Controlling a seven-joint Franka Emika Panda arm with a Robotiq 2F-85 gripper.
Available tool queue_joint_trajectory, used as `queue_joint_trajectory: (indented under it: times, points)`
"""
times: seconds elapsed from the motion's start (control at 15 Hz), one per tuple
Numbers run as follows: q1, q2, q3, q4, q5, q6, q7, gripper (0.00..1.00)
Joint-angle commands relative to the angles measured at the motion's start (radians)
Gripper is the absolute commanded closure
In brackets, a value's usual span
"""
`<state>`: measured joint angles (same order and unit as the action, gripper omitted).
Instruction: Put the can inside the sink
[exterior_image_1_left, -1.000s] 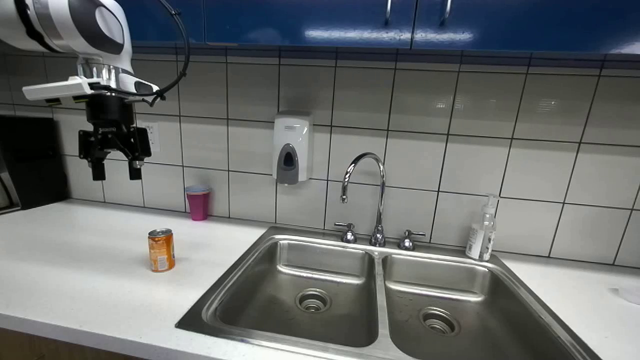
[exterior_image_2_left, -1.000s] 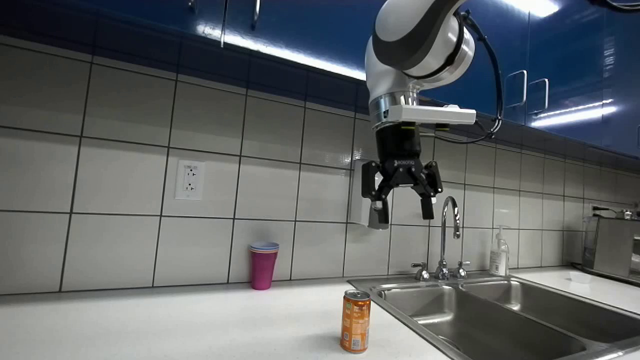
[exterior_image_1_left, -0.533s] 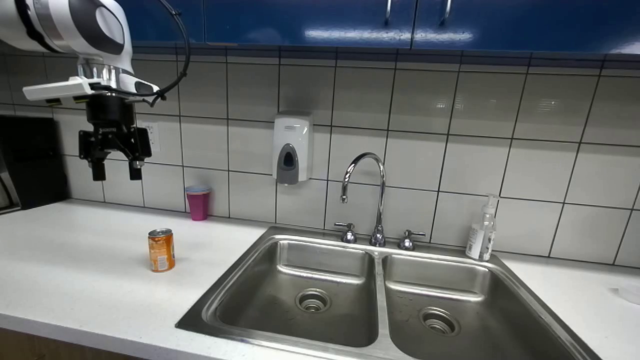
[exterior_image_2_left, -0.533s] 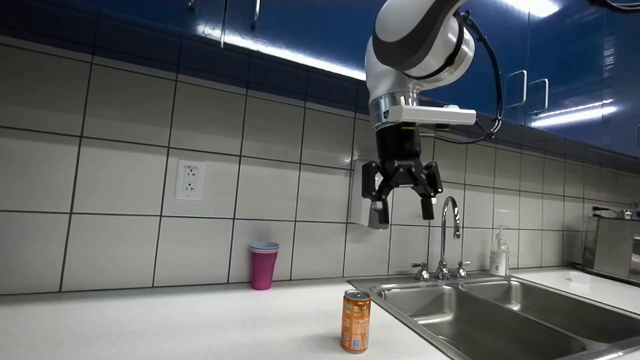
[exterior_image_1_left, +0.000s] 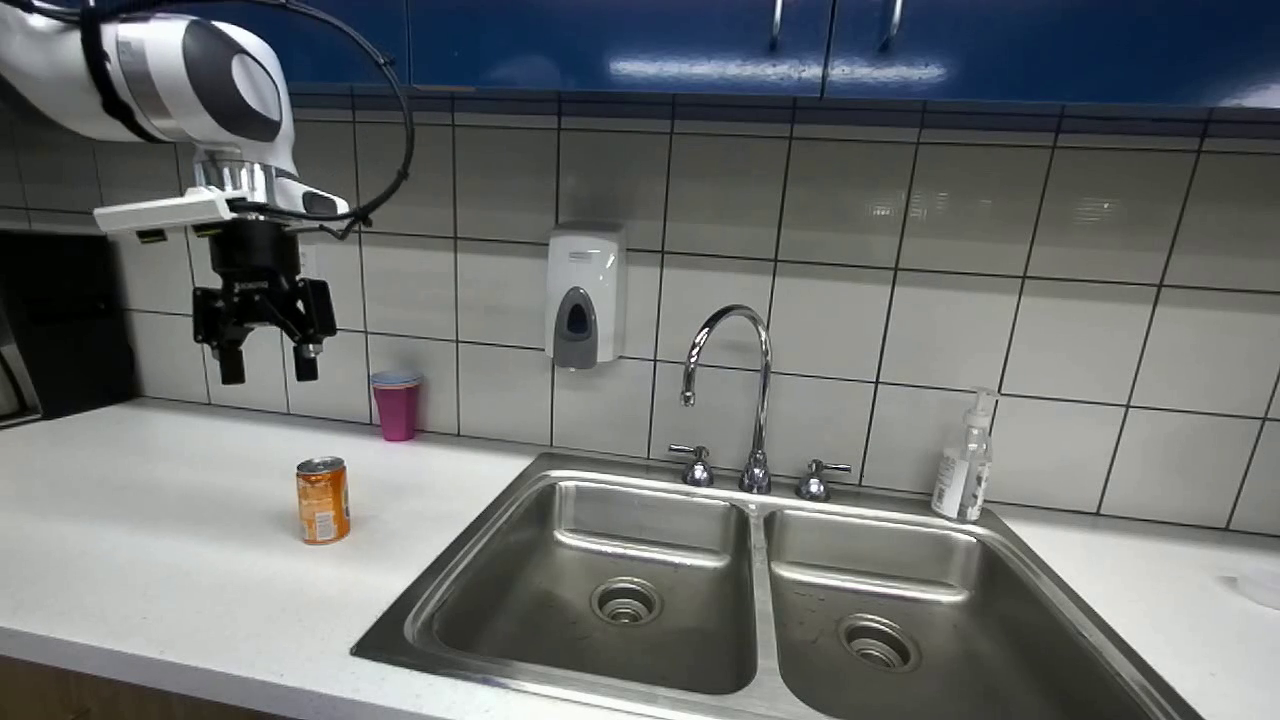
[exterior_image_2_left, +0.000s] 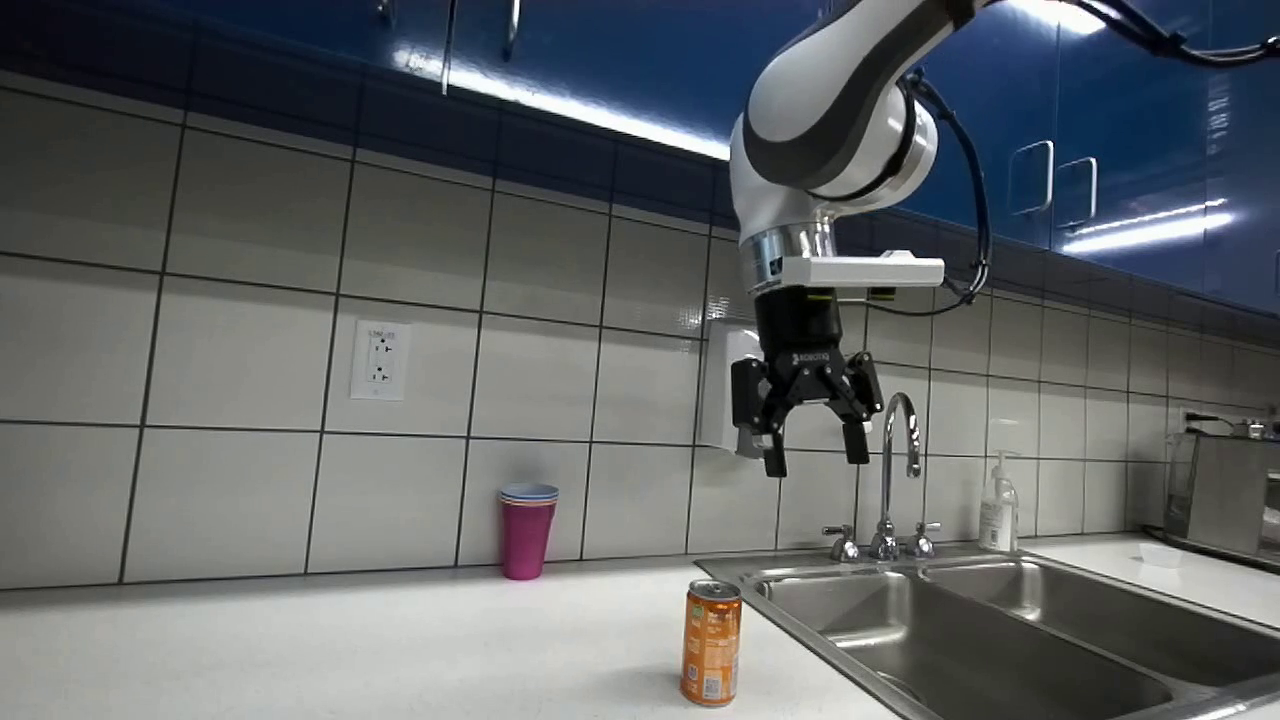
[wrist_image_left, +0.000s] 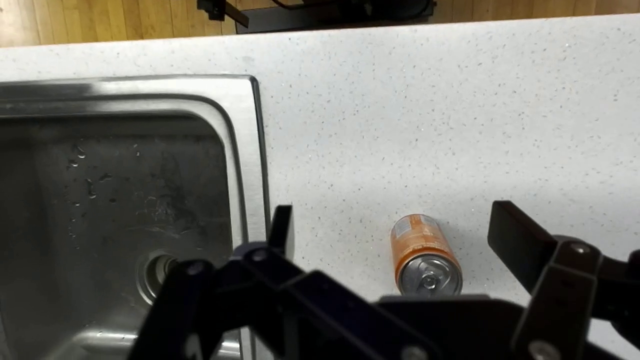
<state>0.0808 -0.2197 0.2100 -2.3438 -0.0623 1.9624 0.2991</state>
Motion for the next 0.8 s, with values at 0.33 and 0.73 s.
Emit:
queue_joint_trajectory:
  times: [0.33, 0.73]
  points:
    - [0.018, 0.181, -0.031, 0.061, -0.108, 0.179, -0.024, 0.00]
    - [0.037, 0.262, -0.040, 0.082, -0.131, 0.223, -0.025, 0.00]
